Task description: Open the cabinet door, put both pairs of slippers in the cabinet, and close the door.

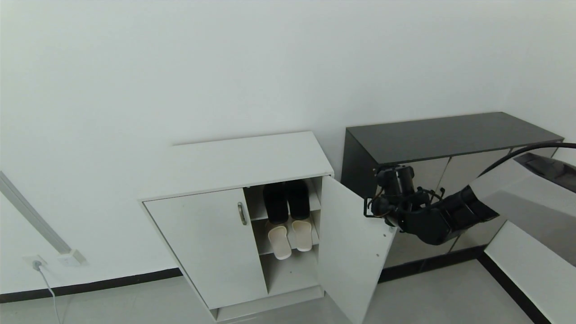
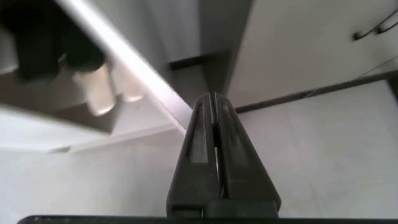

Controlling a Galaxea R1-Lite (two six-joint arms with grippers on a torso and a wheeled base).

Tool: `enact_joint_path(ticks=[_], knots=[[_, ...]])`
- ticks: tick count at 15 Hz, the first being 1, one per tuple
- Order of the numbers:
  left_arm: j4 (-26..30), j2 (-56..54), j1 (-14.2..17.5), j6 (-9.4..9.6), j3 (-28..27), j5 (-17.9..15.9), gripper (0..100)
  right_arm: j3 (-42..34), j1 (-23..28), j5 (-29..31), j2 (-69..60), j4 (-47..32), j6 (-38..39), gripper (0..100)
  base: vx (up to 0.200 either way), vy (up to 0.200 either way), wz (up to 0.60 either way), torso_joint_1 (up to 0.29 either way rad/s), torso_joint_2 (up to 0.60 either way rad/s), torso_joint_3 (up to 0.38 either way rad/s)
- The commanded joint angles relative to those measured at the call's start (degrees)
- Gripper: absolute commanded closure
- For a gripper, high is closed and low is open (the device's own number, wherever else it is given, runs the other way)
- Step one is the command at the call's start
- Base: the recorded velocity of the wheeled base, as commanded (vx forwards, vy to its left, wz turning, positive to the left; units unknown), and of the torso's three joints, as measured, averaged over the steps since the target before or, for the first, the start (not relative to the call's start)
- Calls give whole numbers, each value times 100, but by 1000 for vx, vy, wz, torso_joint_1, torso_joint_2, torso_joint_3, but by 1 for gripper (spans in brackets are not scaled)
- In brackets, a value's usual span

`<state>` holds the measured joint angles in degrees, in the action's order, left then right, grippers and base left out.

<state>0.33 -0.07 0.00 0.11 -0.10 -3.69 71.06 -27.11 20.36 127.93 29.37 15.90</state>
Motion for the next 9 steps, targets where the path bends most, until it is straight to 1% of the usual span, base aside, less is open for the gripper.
enact_joint_path(ticks=[1, 3, 6, 9], knots=[[2, 7, 0, -2, 1, 0, 100, -760, -514, 3, -594, 544, 1, 100, 0, 0, 0, 0, 0, 0], [2, 7, 0, -2, 1, 0, 100, -1261, -743, 3, -848, 1185, -148, 100, 0, 0, 0, 0, 0, 0], [2, 7, 0, -2, 1, 0, 100, -1912, -954, -85, -1226, 1774, -640, 100, 0, 0, 0, 0, 0, 0], [2, 7, 0, -2, 1, 0, 100, -2228, -1235, -76, -1402, 2020, -807, 100, 0, 0, 0, 0, 0, 0]])
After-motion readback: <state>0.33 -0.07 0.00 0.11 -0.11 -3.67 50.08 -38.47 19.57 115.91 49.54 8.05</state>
